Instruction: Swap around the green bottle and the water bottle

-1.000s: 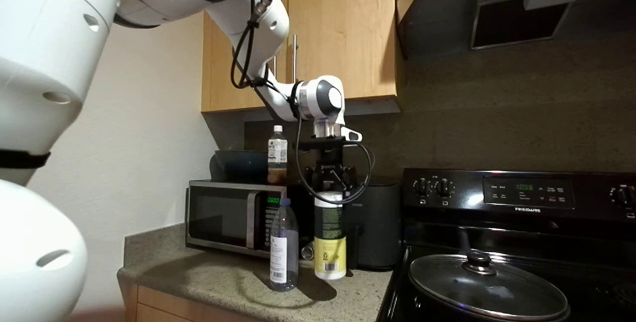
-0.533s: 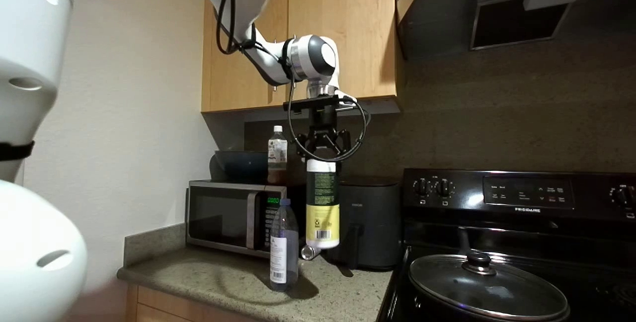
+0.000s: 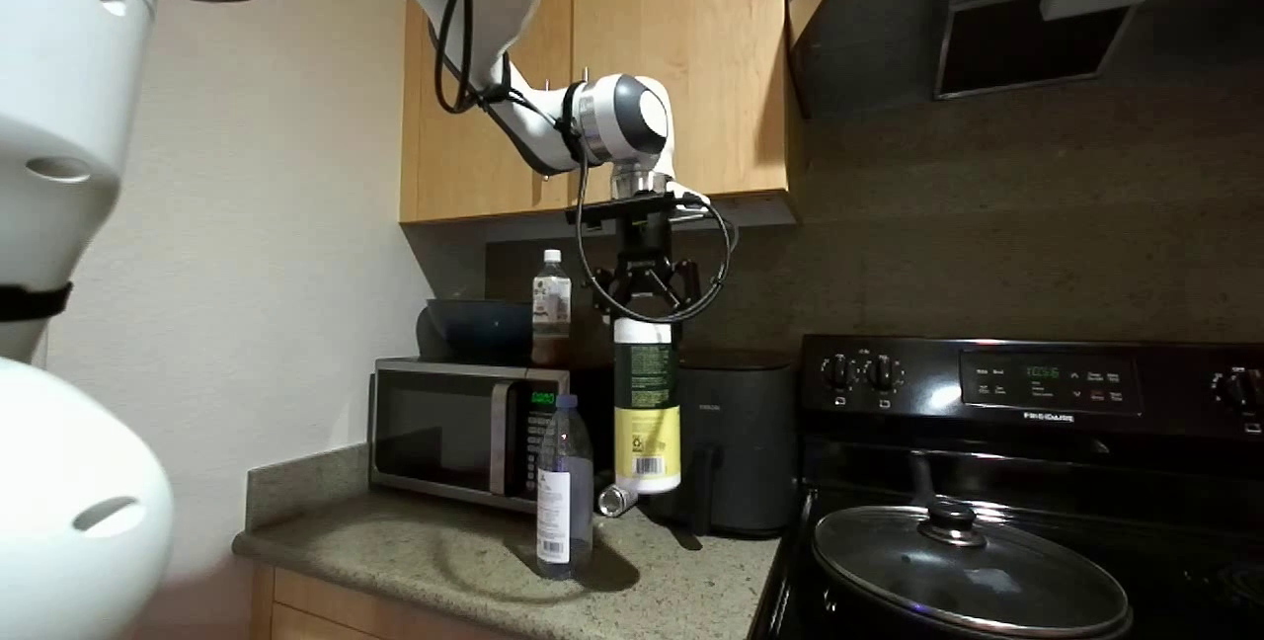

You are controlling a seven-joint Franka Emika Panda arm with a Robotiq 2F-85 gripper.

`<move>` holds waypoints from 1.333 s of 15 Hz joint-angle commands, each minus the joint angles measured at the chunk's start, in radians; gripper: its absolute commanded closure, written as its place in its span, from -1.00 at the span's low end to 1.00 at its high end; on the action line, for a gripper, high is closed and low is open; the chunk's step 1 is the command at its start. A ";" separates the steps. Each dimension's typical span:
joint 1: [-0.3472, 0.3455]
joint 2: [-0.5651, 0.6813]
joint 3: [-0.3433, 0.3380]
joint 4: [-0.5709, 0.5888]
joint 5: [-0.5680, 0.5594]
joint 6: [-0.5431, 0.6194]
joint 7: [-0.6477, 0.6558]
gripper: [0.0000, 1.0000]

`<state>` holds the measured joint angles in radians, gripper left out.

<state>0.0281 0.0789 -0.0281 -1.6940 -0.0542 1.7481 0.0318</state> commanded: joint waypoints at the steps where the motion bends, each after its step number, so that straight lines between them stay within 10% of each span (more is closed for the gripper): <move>1: 0.014 -0.025 0.026 0.080 -0.108 0.042 0.028 -0.35; 11: 0.115 0.058 0.118 0.371 -0.301 0.084 0.043 -0.35; 20: 0.202 0.101 0.146 0.408 -0.315 0.082 0.034 -0.35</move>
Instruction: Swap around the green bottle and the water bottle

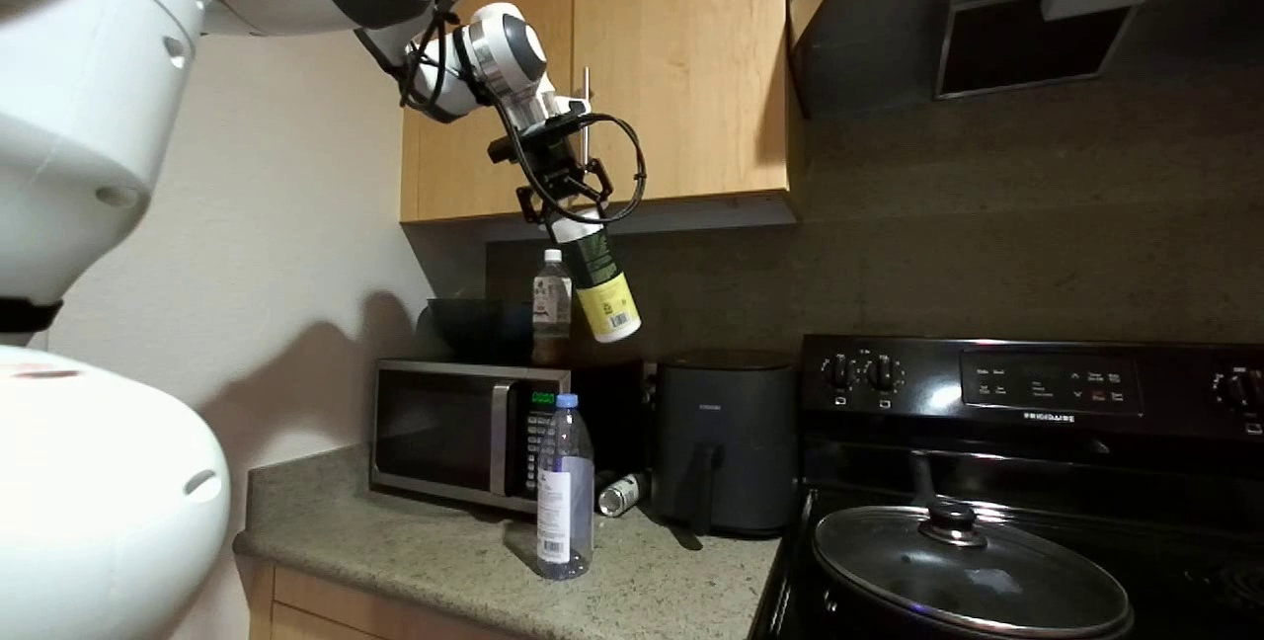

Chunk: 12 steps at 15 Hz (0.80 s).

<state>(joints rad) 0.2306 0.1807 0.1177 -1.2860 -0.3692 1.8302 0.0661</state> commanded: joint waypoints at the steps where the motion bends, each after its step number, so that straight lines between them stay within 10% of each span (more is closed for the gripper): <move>1: 0.005 0.004 0.000 0.000 0.000 0.000 0.002 -0.85; 5: 0.005 0.011 -0.003 -0.001 0.000 0.000 0.002 -0.85; 6: 0.001 0.002 0.002 -0.015 0.024 0.012 -0.011 -0.35; 12: 0.023 -0.020 0.066 -0.076 0.180 0.101 -0.021 -0.35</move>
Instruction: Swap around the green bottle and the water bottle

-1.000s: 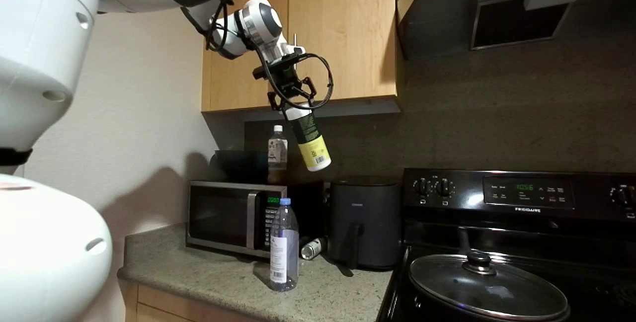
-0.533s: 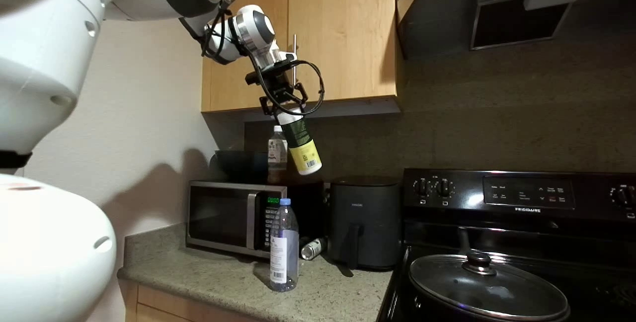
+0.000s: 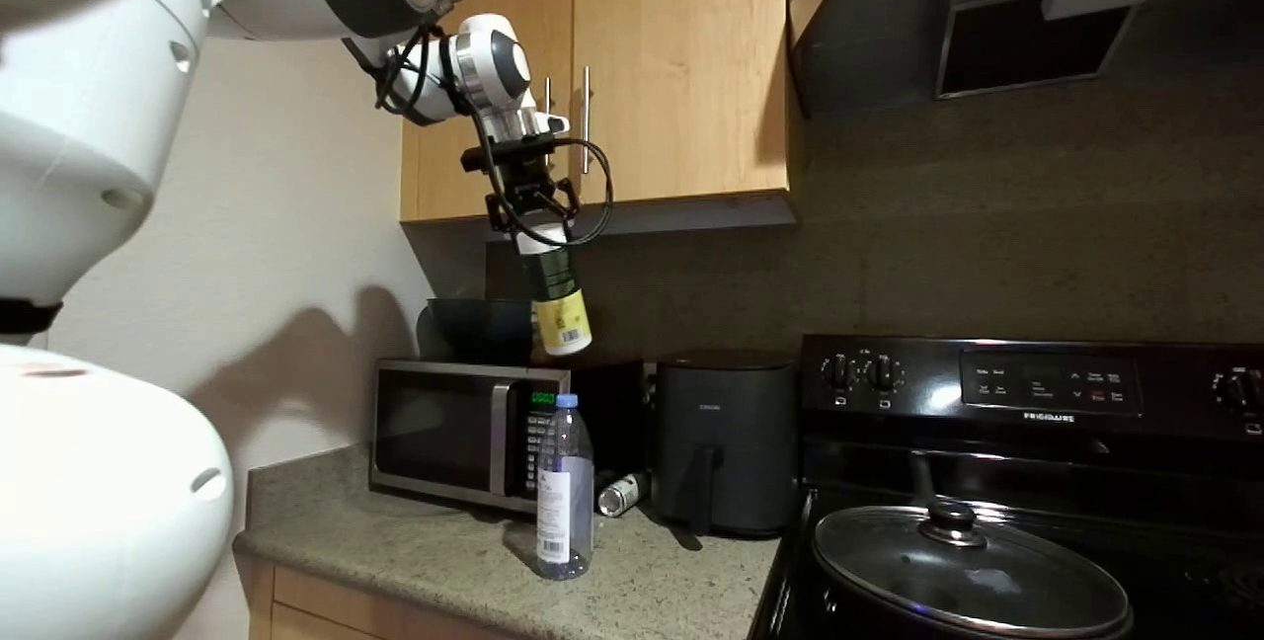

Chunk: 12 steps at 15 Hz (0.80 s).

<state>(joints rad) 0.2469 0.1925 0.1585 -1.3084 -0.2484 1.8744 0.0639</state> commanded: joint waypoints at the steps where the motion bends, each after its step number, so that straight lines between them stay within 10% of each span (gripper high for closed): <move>1: 0.012 -0.035 0.033 -0.066 0.069 0.065 -0.011 -0.35; 7: 0.034 -0.064 0.048 -0.157 0.040 0.120 0.039 -0.35; 8: 0.037 -0.014 0.053 -0.095 0.055 0.078 0.012 -0.85; 11: 0.036 -0.020 0.050 -0.111 0.053 0.087 0.017 -0.85; 12: 0.036 -0.021 0.050 -0.112 0.053 0.087 0.017 -0.35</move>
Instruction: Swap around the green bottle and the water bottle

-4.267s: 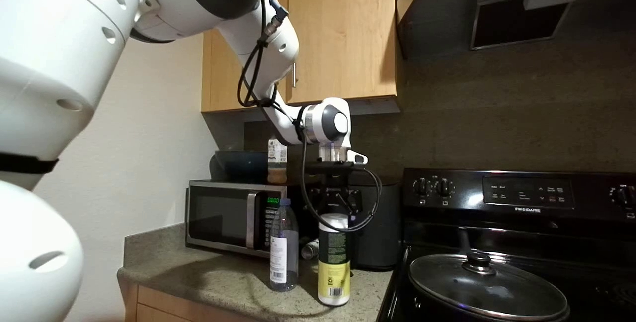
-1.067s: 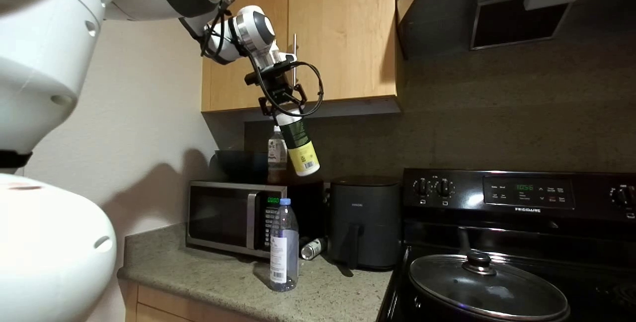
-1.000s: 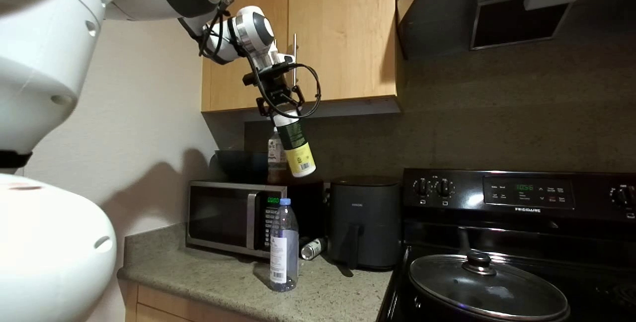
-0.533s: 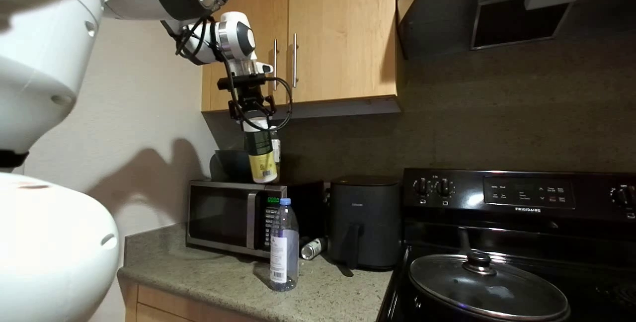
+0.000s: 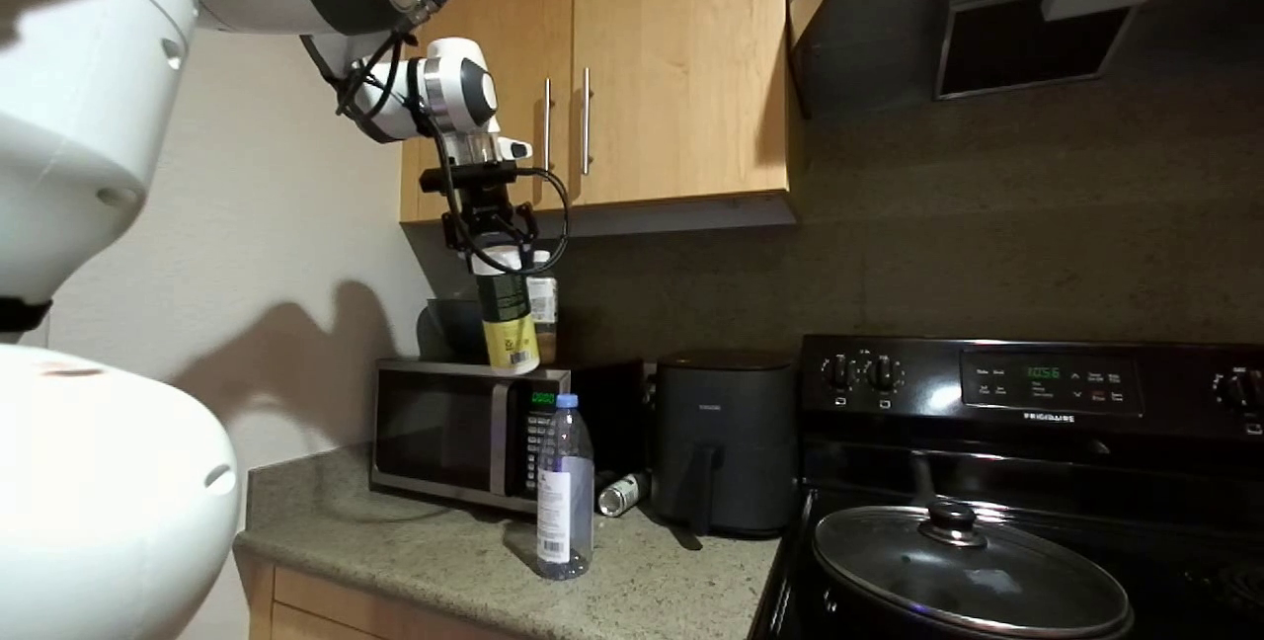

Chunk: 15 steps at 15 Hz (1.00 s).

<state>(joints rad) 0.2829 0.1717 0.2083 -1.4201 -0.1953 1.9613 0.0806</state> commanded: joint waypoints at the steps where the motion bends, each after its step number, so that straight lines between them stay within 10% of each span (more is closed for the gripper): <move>1: 0.003 -0.016 0.006 -0.027 0.000 -0.006 -0.017 -0.35; 15: 0.020 -0.219 0.067 -0.380 0.089 0.008 0.126 -0.35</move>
<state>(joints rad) 0.3084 0.0240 0.2694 -1.7056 -0.1147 1.9291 0.1565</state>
